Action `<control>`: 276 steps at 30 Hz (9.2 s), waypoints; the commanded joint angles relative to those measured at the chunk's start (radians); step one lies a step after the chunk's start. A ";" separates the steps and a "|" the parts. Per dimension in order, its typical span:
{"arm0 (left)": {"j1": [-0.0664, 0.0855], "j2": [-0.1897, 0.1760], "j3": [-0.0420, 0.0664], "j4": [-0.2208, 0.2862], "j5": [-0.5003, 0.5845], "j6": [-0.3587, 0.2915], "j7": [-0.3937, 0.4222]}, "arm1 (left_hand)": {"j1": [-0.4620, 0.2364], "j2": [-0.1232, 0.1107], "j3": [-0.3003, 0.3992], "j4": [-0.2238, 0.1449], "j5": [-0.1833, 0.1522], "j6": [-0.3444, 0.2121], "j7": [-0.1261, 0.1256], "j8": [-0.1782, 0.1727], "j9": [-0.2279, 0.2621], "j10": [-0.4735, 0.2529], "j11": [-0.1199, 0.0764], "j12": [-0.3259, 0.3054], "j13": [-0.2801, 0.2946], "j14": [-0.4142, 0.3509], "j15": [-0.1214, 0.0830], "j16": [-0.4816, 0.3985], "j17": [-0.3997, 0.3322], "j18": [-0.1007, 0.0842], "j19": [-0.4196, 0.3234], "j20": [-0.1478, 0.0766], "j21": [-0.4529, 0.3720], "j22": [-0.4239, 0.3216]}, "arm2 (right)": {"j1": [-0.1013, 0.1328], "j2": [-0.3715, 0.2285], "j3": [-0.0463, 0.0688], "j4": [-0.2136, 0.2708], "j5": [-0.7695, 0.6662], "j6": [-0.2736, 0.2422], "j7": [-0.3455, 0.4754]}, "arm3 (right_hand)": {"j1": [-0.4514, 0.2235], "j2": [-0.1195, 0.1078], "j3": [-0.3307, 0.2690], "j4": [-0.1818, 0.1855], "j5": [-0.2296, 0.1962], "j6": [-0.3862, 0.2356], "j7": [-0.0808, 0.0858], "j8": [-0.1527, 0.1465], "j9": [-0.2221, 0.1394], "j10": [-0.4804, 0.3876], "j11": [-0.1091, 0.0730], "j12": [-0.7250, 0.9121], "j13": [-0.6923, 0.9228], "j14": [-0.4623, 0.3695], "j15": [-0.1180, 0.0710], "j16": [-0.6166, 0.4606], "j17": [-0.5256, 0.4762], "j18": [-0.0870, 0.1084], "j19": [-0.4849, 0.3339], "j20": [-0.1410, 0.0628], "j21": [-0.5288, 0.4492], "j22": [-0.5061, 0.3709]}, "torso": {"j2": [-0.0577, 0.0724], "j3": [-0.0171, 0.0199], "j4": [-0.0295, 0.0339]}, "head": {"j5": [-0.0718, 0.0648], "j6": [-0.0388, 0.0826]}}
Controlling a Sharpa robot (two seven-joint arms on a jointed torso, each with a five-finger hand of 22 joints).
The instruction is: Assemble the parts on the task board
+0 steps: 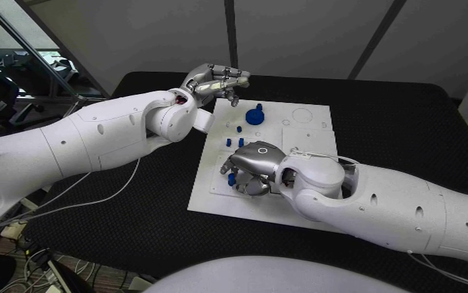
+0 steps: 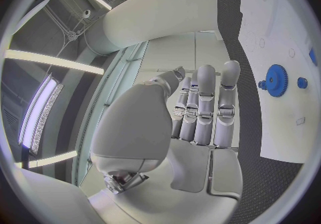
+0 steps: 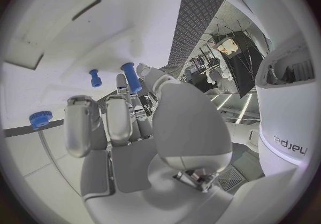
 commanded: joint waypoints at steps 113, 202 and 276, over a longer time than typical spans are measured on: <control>-0.001 -0.030 -0.021 -0.001 0.004 0.018 0.001 | -0.002 0.014 -0.004 -0.003 -0.006 -0.006 0.000 -0.001 0.000 -0.012 -0.001 0.009 0.002 -0.008 0.000 -0.005 -0.005 0.053 -0.005 0.001 -0.010 -0.007 | -0.104 -0.407 0.063 0.308 0.394 -0.391 -0.472 | -0.028 0.155 -0.590 0.279 0.279 0.153 -0.062 0.324 0.310 0.334 -0.097 1.314 1.304 0.086 -0.072 0.196 0.408 -0.038 0.109 -0.064 0.142 0.263 | -0.017 -0.0049 -0.0425 | -0.102 0.022; -0.001 -0.049 -0.021 0.009 0.004 0.021 -0.010 | -0.002 0.018 -0.004 -0.003 -0.005 -0.008 0.000 0.000 0.000 -0.015 -0.001 0.013 0.003 -0.008 0.000 -0.005 -0.007 0.053 -0.006 0.001 -0.014 -0.010 | -0.104 -0.326 0.063 0.244 0.342 -0.240 -0.453 | 0.073 0.208 -0.520 0.196 -0.035 0.176 -0.099 0.369 0.459 0.332 -0.129 1.241 1.276 0.085 -0.099 0.186 0.404 -0.038 0.109 -0.089 0.142 0.263 | -0.018 -0.0064 -0.0440 | -0.079 0.017; -0.002 -0.056 -0.022 0.005 0.004 0.030 -0.015 | 0.000 0.018 -0.004 -0.006 -0.005 -0.010 0.001 0.000 0.000 -0.018 -0.001 0.015 0.003 -0.009 0.000 -0.005 -0.009 0.055 -0.009 0.001 -0.022 -0.014 | -0.114 -0.520 0.062 0.265 0.179 -0.039 -0.508 | 0.086 0.185 -0.643 0.233 0.114 0.235 -0.069 0.169 0.363 0.315 -0.103 1.201 1.259 0.085 -0.077 0.184 0.406 -0.038 0.109 -0.067 0.142 0.263 | -0.017 -0.0070 -0.0420 | -0.120 0.011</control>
